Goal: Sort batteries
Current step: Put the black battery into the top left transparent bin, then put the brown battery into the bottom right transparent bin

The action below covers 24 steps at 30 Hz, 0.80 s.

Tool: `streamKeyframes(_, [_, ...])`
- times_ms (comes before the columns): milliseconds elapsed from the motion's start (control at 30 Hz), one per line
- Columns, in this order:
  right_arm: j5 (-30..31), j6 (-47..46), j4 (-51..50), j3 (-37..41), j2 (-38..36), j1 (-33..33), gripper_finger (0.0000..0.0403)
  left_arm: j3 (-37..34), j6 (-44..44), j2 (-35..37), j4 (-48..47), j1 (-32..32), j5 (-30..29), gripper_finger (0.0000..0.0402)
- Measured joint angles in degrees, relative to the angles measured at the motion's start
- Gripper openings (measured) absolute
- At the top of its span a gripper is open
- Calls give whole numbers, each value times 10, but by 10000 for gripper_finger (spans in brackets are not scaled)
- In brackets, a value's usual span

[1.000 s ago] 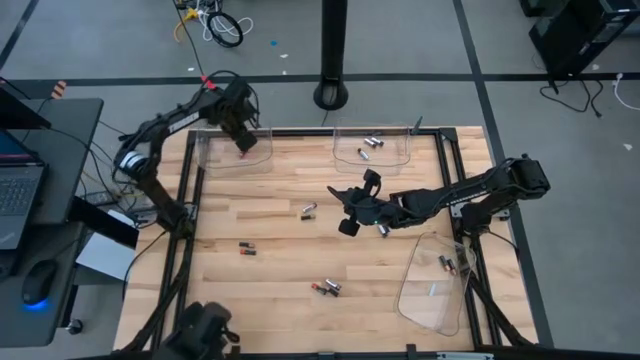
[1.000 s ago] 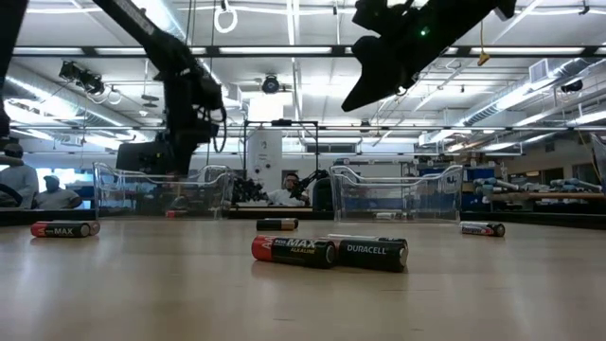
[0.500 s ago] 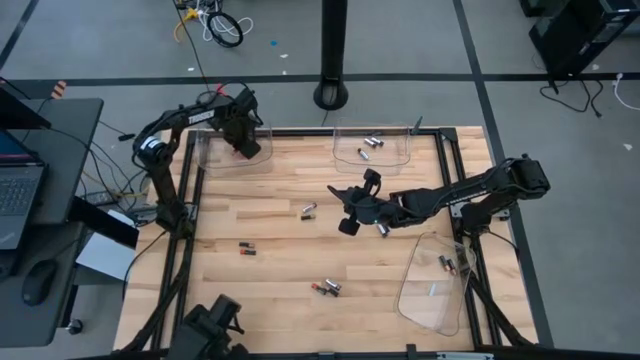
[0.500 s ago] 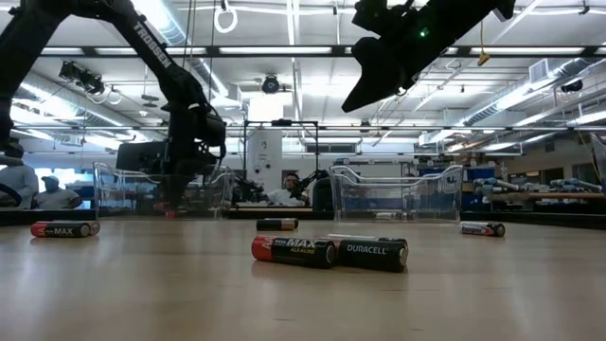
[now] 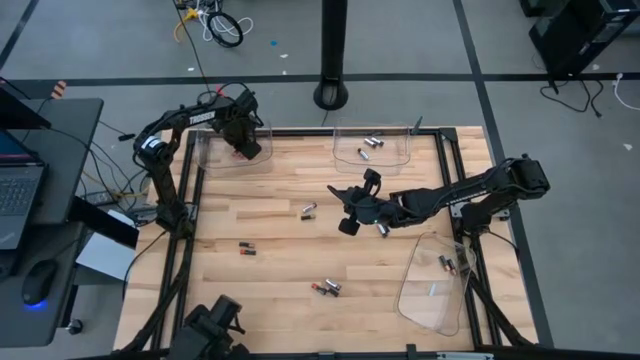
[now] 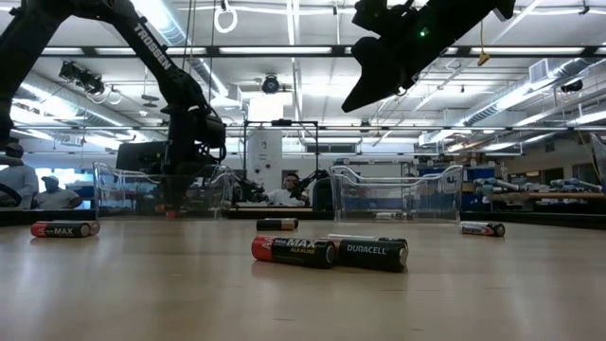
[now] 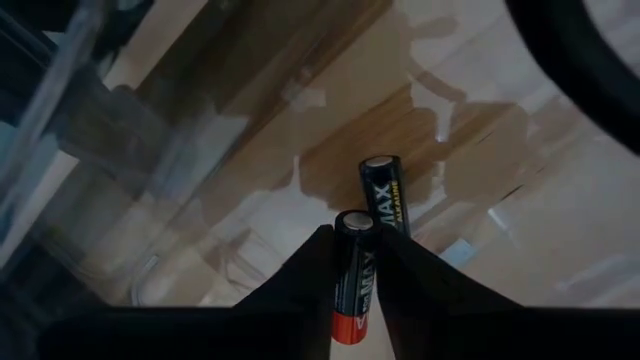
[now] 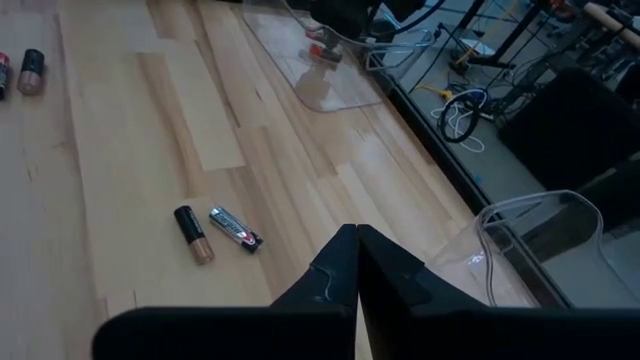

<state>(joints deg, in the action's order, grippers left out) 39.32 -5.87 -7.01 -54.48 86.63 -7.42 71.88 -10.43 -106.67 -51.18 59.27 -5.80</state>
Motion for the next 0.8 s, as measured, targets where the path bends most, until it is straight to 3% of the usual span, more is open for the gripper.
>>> streamKeyframes(500, [0, 0, 0, 0, 0, 0, 15, 0, -9, 0, 11, 0, -10, 88])
streamKeyframes(800, [0, 0, 0, 0, 0, 0, 18, 0, -11, 0, 11, 0, -24, 131])
